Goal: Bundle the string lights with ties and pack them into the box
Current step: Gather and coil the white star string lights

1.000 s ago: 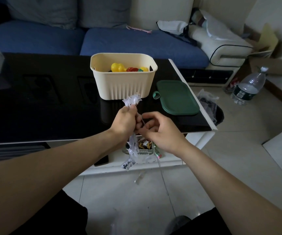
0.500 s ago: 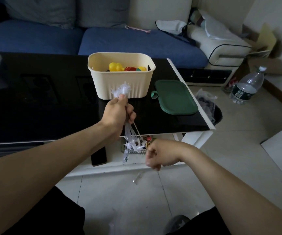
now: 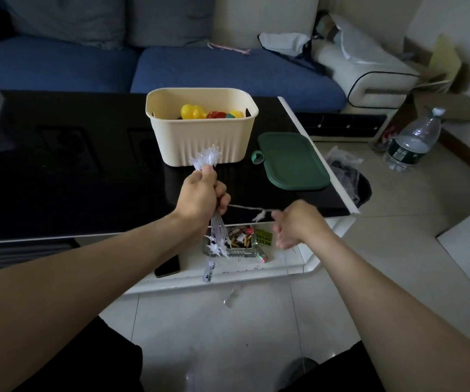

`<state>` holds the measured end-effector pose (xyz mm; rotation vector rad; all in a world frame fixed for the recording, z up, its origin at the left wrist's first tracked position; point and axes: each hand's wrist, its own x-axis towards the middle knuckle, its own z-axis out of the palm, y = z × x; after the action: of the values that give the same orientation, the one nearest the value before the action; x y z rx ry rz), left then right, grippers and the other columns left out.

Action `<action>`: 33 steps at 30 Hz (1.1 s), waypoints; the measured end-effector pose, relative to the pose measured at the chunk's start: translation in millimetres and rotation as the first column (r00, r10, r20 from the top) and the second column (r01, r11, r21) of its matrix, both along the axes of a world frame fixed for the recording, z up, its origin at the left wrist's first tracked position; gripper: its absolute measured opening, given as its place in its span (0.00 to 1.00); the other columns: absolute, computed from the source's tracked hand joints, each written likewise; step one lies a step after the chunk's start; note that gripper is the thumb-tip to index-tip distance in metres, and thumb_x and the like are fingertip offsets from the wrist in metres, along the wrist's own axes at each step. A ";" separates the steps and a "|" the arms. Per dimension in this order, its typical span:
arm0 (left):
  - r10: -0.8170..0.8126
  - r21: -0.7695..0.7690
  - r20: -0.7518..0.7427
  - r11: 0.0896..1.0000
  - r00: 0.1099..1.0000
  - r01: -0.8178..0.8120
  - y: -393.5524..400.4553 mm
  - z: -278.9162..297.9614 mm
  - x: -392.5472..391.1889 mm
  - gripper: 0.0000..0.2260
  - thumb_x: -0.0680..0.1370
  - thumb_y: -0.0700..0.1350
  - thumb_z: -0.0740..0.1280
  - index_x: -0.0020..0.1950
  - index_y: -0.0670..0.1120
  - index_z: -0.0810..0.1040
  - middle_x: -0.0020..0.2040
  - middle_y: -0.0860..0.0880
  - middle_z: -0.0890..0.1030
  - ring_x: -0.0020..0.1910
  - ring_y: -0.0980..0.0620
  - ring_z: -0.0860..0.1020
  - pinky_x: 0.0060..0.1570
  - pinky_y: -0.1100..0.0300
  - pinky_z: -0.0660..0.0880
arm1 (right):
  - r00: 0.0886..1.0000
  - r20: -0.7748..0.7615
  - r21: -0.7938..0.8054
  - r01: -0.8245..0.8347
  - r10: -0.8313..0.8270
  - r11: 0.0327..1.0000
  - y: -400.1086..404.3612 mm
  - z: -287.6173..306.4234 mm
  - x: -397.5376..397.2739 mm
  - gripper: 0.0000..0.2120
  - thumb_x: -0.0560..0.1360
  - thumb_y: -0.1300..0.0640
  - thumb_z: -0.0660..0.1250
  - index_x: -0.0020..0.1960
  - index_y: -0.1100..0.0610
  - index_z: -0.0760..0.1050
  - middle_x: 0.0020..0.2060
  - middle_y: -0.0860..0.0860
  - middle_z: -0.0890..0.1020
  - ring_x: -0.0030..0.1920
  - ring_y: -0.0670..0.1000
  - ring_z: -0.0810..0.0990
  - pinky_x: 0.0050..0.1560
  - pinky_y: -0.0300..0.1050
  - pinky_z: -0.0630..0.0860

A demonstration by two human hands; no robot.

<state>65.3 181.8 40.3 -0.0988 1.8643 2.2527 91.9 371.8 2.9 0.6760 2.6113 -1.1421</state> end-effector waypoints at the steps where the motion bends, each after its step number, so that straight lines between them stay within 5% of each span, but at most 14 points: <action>1: 0.011 0.005 -0.002 1.000 1.000 -0.011 -0.1 0.7 -1.0 0.14 0.86 0.48 0.50 0.42 0.46 0.64 0.30 0.50 0.66 0.27 0.52 0.68 0.28 0.59 0.65 | 0.994 -0.099 -0.013 0.043 -0.044 0.999 2.0 4.8 -0.7 0.17 0.83 0.53 0.63 0.44 0.65 0.79 0.36 0.60 0.84 0.32 0.56 0.84 0.36 0.47 0.84; 4: 0.079 0.035 -0.010 0.996 0.997 -0.078 -1.9 3.3 -6.7 0.15 0.86 0.48 0.51 0.41 0.46 0.64 0.29 0.50 0.66 0.27 0.52 0.67 0.31 0.58 0.67 | 0.928 -0.372 0.095 0.042 -0.004 0.995 6.7 20.7 1.7 0.17 0.80 0.50 0.68 0.38 0.59 0.81 0.32 0.54 0.84 0.30 0.51 0.83 0.31 0.41 0.78; 7: 0.148 0.115 0.028 0.982 0.989 -0.150 -7.0 8.1 -14.2 0.14 0.86 0.47 0.51 0.43 0.45 0.66 0.30 0.49 0.64 0.26 0.52 0.65 0.35 0.56 0.73 | 0.895 -0.439 0.110 -0.032 0.077 0.993 11.6 30.4 8.6 0.11 0.76 0.48 0.73 0.39 0.54 0.82 0.29 0.47 0.83 0.28 0.39 0.79 0.31 0.29 0.70; 11: 0.196 0.180 0.075 0.962 0.978 -0.206 -15.7 14.4 -20.9 0.14 0.86 0.48 0.51 0.44 0.45 0.67 0.30 0.50 0.63 0.23 0.54 0.63 0.35 0.55 0.80 | 0.929 -0.346 -0.211 -0.217 0.135 0.953 19.7 40.5 19.4 0.12 0.70 0.49 0.77 0.45 0.57 0.82 0.28 0.50 0.83 0.29 0.46 0.80 0.35 0.34 0.75; 15: 0.225 0.201 0.062 0.951 0.972 -0.234 -20.5 17.7 -25.7 0.14 0.86 0.47 0.51 0.42 0.46 0.65 0.28 0.51 0.61 0.23 0.55 0.59 0.25 0.60 0.71 | 0.940 -0.172 -0.379 -0.340 0.296 0.860 33.4 40.6 26.8 0.12 0.70 0.51 0.74 0.44 0.60 0.81 0.26 0.49 0.77 0.29 0.47 0.74 0.44 0.47 0.79; 22: 0.234 0.133 0.048 0.962 0.971 -0.239 -18.2 15.3 -24.3 0.16 0.86 0.48 0.50 0.40 0.48 0.63 0.26 0.53 0.60 0.22 0.56 0.57 0.22 0.63 0.59 | 0.951 -0.110 -0.134 -0.304 0.290 0.943 34.6 38.1 22.0 0.12 0.76 0.51 0.73 0.47 0.60 0.83 0.49 0.52 0.85 0.51 0.46 0.81 0.55 0.39 0.73; 25: 0.230 0.108 0.054 0.966 0.972 -0.235 -18.1 15.2 -23.9 0.16 0.86 0.49 0.50 0.39 0.49 0.63 0.24 0.54 0.61 0.21 0.56 0.58 0.21 0.64 0.58 | 0.962 0.054 -0.133 -0.259 0.268 0.957 35.6 34.7 19.6 0.19 0.74 0.48 0.69 0.48 0.66 0.81 0.42 0.59 0.83 0.47 0.55 0.81 0.52 0.46 0.73; 28: 0.253 0.085 0.056 0.963 0.966 -0.257 -20.0 15.2 -24.7 0.16 0.86 0.49 0.50 0.38 0.49 0.63 0.23 0.55 0.62 0.21 0.57 0.59 0.21 0.64 0.59 | 0.946 0.195 -0.298 -0.192 0.257 0.935 38.5 33.5 24.5 0.12 0.78 0.55 0.67 0.42 0.63 0.79 0.40 0.59 0.84 0.44 0.62 0.86 0.51 0.54 0.80; 33: 0.314 0.078 0.041 0.945 0.949 -0.316 -29.2 15.5 -31.7 0.16 0.86 0.48 0.50 0.38 0.49 0.61 0.25 0.53 0.61 0.22 0.56 0.59 0.21 0.64 0.59 | 0.967 0.228 -0.291 -0.043 0.113 0.956 56.3 34.6 29.1 0.18 0.71 0.49 0.77 0.50 0.63 0.80 0.42 0.56 0.83 0.27 0.48 0.78 0.38 0.47 0.82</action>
<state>33.6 152.6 55.8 -0.4432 1.8477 2.5167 120.9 428.2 37.5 0.6012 2.1945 -1.2876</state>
